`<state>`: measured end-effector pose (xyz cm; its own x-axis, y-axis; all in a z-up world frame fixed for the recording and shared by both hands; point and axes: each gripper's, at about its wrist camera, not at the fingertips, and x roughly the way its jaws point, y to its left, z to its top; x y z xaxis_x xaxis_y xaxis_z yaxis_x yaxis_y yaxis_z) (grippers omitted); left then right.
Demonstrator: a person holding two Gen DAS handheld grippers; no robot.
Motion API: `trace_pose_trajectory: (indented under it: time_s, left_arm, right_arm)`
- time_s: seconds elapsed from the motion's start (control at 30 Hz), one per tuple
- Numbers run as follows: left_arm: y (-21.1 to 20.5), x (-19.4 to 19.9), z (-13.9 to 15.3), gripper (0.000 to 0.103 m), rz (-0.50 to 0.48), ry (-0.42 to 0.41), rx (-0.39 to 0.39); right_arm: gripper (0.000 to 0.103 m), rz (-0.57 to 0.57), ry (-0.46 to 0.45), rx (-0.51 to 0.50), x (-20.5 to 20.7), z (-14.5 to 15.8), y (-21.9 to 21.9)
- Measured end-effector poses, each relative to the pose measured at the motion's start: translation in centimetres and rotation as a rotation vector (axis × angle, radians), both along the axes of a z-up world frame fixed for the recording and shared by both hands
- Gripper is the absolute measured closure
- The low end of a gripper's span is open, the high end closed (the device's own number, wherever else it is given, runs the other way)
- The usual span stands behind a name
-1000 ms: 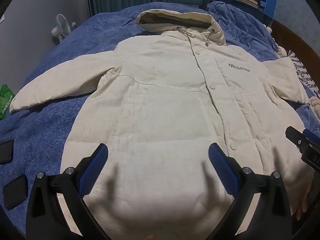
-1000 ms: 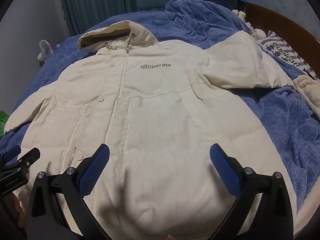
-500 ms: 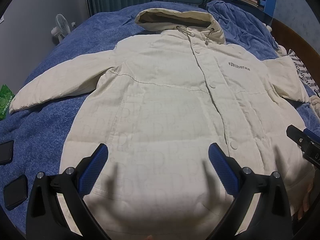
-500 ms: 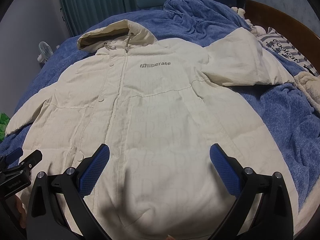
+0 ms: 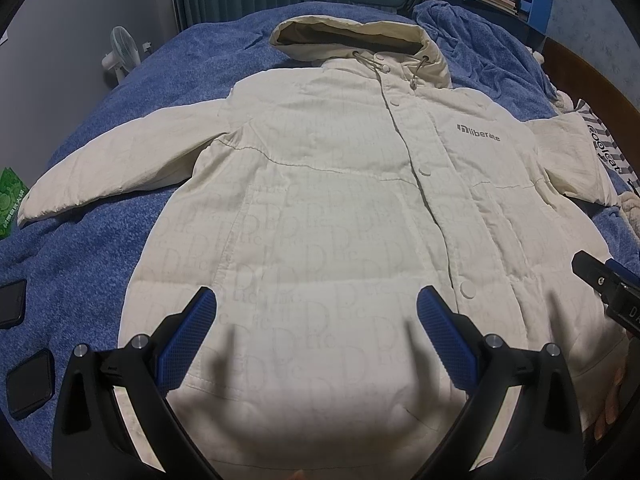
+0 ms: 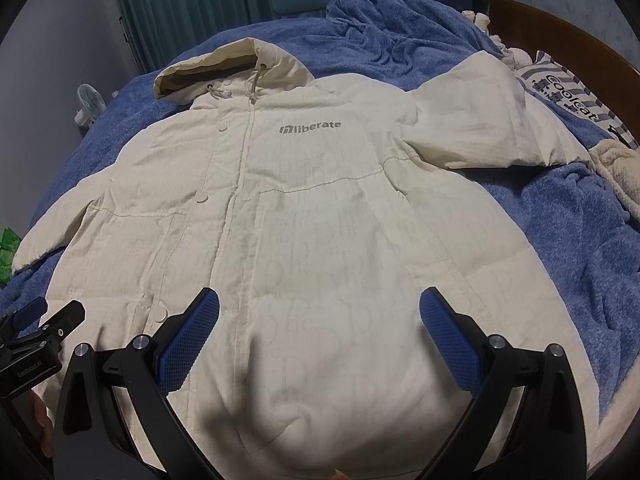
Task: Fold large clothes
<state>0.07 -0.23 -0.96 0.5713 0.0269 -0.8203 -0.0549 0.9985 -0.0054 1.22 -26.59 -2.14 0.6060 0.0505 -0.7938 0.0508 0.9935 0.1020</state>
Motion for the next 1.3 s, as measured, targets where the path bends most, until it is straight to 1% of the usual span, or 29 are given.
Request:
trace_pose_trajectory:
  time_s: [1.3]
  left_arm:
    - [-0.12,-0.08,-0.45,0.007,-0.002,0.008,0.002]
  right_arm:
    - [0.006,0.001,0.014,0.005,0.14,-0.38,0.08]
